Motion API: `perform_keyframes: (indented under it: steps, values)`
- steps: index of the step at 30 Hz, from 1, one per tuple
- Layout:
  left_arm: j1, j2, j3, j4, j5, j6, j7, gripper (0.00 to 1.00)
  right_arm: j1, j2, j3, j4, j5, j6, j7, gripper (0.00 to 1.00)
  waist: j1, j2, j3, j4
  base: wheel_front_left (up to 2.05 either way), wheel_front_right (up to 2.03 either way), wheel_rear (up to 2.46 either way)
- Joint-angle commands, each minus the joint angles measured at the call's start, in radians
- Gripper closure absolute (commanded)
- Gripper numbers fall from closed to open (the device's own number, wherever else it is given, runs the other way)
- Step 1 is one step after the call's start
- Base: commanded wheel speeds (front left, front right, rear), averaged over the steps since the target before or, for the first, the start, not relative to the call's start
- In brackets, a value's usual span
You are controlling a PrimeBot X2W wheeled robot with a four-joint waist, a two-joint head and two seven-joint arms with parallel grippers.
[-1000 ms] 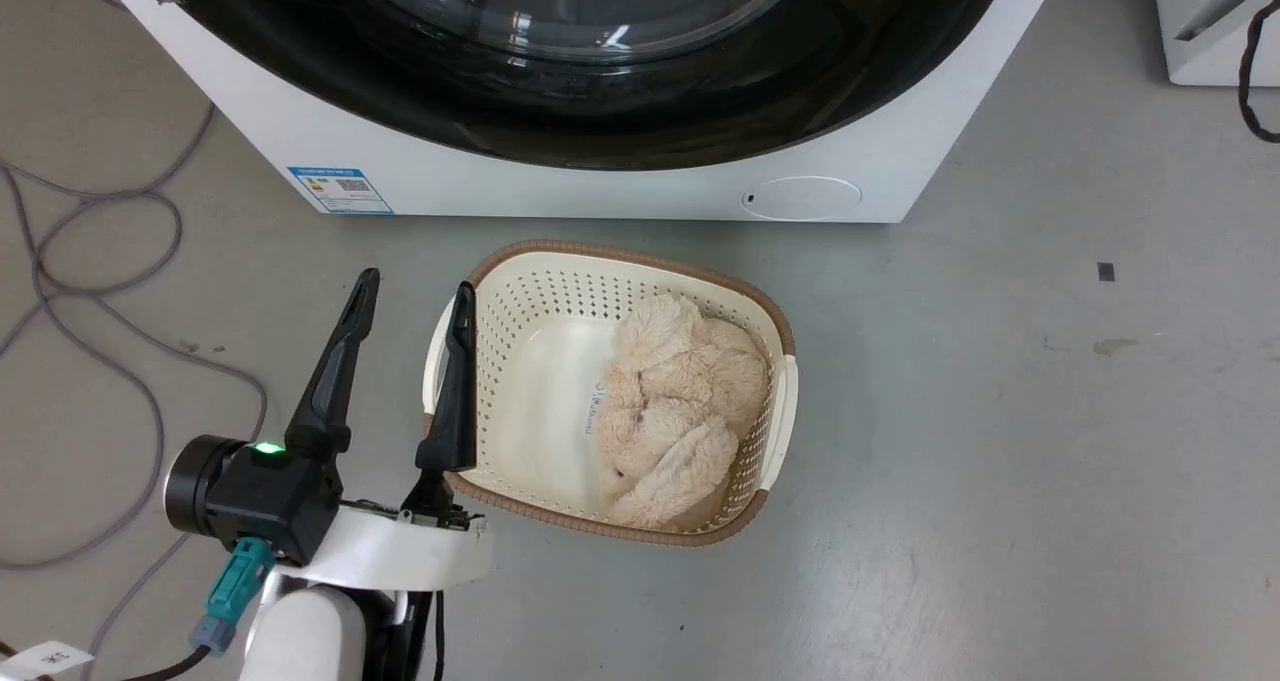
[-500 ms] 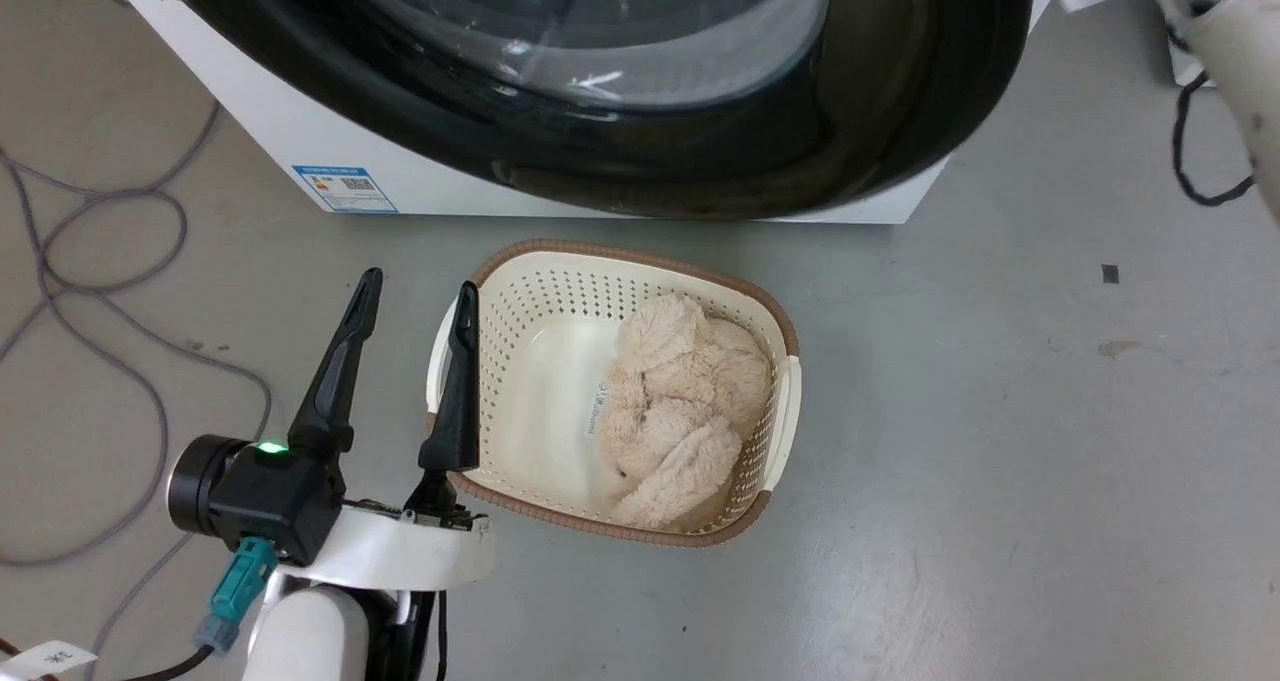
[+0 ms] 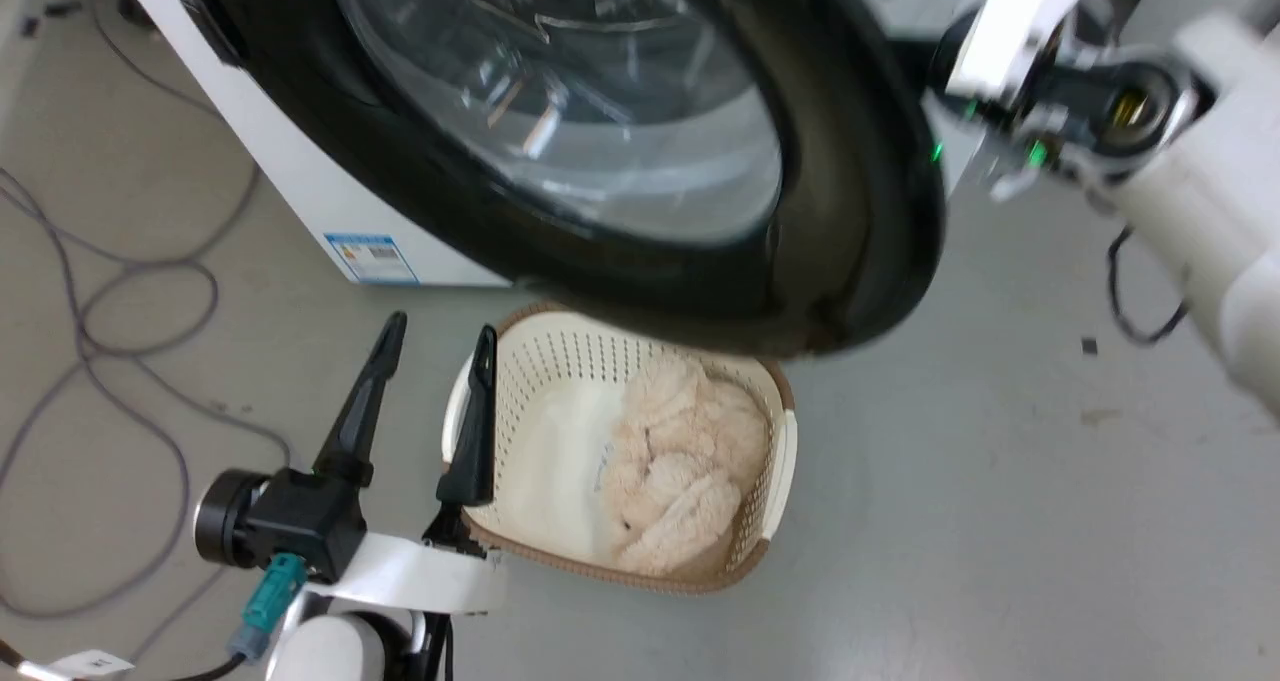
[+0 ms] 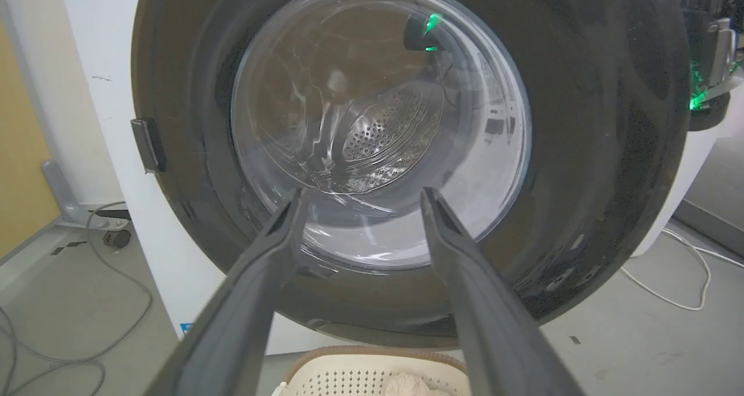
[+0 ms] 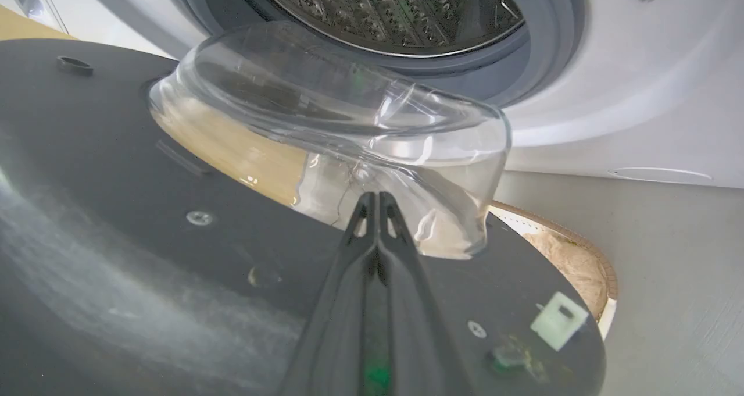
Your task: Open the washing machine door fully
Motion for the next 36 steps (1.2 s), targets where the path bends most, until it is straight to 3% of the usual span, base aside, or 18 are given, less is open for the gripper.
perform_keyframes:
  steps: [1, 17, 29, 34, 36]
  values:
    - [0.019, 0.001, -0.003, 0.012, 0.012, 0.006, -0.006, 0.0, 0.059, -0.008, 0.0, -0.046, 0.013, 0.001, 0.007, 1.0, 0.0, 0.0, -0.04, 0.01, 0.0, 0.0, 0.0]
    - [0.093, 0.001, -0.015, 0.096, 0.038, 0.014, -0.006, 0.0, 0.312, -0.088, 0.005, -0.418, 0.066, 0.001, -0.044, 1.0, 0.0, 0.0, -0.172, 0.059, 0.0, 0.0, 0.0]
    - [0.1, 0.002, -0.023, 0.133, 0.039, 0.017, -0.006, 0.0, 0.399, -0.076, 0.014, -0.568, 0.04, 0.001, -0.031, 1.0, 0.0, 0.0, -0.191, 0.069, 0.0, 0.0, 0.0]
    - [0.101, 0.002, -0.022, 0.143, 0.033, 0.025, -0.006, 0.0, 0.442, -0.087, 0.014, -0.617, -0.004, 0.001, -0.103, 1.0, 0.0, 0.0, -0.196, 0.066, 0.0, 0.0, 0.0]
    - [0.103, 0.002, -0.02, 0.144, 0.032, 0.027, -0.006, 0.0, 0.463, -0.101, -0.003, -0.628, -0.01, 0.001, -0.177, 0.36, 0.0, 0.0, -0.198, 0.064, 0.0, 0.0, 0.0]
